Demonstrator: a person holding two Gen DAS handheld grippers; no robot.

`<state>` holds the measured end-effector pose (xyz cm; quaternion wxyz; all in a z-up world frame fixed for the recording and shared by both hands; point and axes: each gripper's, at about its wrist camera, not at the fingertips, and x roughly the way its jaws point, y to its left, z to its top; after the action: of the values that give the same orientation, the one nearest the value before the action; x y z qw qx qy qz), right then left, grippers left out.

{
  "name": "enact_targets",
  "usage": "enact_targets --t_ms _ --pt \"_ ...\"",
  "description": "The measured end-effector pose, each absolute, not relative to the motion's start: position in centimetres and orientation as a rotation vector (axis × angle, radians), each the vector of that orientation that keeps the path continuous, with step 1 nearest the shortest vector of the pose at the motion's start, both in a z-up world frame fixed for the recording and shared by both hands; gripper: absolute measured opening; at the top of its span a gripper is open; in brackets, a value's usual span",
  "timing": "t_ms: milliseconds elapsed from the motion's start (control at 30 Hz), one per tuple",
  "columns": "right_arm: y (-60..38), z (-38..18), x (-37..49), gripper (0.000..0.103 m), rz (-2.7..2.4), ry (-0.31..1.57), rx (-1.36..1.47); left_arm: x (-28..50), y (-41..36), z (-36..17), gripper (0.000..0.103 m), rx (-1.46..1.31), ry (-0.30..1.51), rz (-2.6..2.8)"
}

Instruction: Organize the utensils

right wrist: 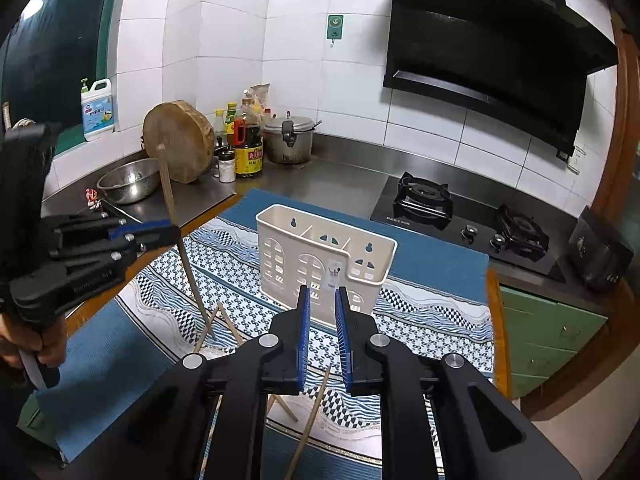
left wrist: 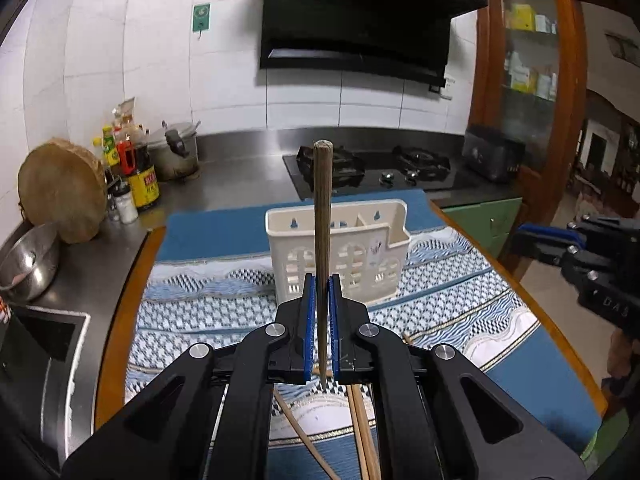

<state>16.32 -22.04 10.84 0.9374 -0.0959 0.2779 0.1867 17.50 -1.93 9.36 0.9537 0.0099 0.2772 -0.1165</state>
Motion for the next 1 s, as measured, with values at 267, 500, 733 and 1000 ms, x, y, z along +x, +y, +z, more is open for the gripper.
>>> enact_targets --t_ms 267,500,733,1000 --pt "-22.7 10.4 16.3 0.013 0.39 0.574 -0.184 17.0 -2.9 10.0 0.005 0.059 0.543 -0.152" --pt "-23.4 10.4 16.7 0.013 0.37 0.583 -0.18 16.5 -5.1 13.1 0.005 0.103 0.466 -0.147" --pt "-24.0 10.6 17.5 0.013 0.341 0.58 -0.166 17.8 -6.2 13.3 0.005 0.126 0.469 -0.165" --pt "-24.8 10.8 18.7 0.013 0.315 0.58 -0.143 19.8 -5.1 13.8 0.005 0.114 0.475 -0.178"
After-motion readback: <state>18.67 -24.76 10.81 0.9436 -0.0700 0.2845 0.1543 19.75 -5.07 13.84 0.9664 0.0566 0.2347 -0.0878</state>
